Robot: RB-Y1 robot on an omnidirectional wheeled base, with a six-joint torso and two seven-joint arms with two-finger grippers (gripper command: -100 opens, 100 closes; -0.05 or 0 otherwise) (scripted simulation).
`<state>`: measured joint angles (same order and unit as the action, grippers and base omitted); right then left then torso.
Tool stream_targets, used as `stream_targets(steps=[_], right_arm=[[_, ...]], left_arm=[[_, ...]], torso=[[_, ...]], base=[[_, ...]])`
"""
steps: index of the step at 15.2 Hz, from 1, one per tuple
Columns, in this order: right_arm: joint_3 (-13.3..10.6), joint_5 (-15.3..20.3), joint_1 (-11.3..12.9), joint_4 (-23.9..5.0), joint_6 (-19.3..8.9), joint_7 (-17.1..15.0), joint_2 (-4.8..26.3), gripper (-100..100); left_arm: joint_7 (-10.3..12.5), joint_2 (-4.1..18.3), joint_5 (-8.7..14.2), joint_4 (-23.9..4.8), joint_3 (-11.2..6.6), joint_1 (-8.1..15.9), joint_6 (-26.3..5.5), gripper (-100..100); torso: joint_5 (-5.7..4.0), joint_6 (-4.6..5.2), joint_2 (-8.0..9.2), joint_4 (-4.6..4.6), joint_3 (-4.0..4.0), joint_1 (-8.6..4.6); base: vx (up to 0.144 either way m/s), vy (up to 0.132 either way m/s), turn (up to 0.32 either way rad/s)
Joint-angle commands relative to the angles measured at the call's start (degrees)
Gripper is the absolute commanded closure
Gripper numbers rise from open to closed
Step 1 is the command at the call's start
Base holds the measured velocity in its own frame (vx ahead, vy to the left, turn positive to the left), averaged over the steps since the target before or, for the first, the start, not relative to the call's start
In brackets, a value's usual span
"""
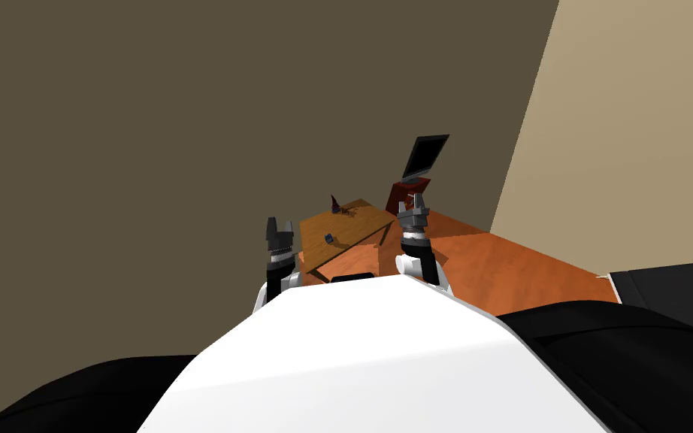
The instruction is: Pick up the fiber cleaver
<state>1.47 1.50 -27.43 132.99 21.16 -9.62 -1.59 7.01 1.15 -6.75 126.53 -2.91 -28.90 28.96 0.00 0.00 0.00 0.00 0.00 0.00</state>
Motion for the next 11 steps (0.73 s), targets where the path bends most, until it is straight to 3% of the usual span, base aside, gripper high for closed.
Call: stream_targets(steps=[1, 4, 11], right_arm=[[0.0, 0.0, 0.0, 0.0, 0.0, 0.0, 0.0, 0], [0.0, 0.0, 0.0, 0.0, 0.0, 0.0, 0.0, 0], [0.0, 0.0, 0.0, 0.0, 0.0, 0.0, 0.0, 0]], left_arm=[[0.06, 1.96, 0.27, -1.39, -0.19, 1.05, -1.64, -100], [0.19, 4.74, 0.94, -4.78, -0.65, 3.64, -5.55, -100], [0.39, 7.4, 1.95, -9.88, -1.34, 7.51, -11.68, -100]], torso=[[0.0, 0.0, 0.0, 0.0, 0.0, 0.0], [-0.01, 0.01, -0.06, -0.01, -0.03, -0.07], [-0.02, 0.01, -0.09, -0.02, -0.05, -0.1]], base=[[0.003, -0.009, -0.001], [0.012, -0.031, -0.003], [0.013, -0.029, -0.002]])
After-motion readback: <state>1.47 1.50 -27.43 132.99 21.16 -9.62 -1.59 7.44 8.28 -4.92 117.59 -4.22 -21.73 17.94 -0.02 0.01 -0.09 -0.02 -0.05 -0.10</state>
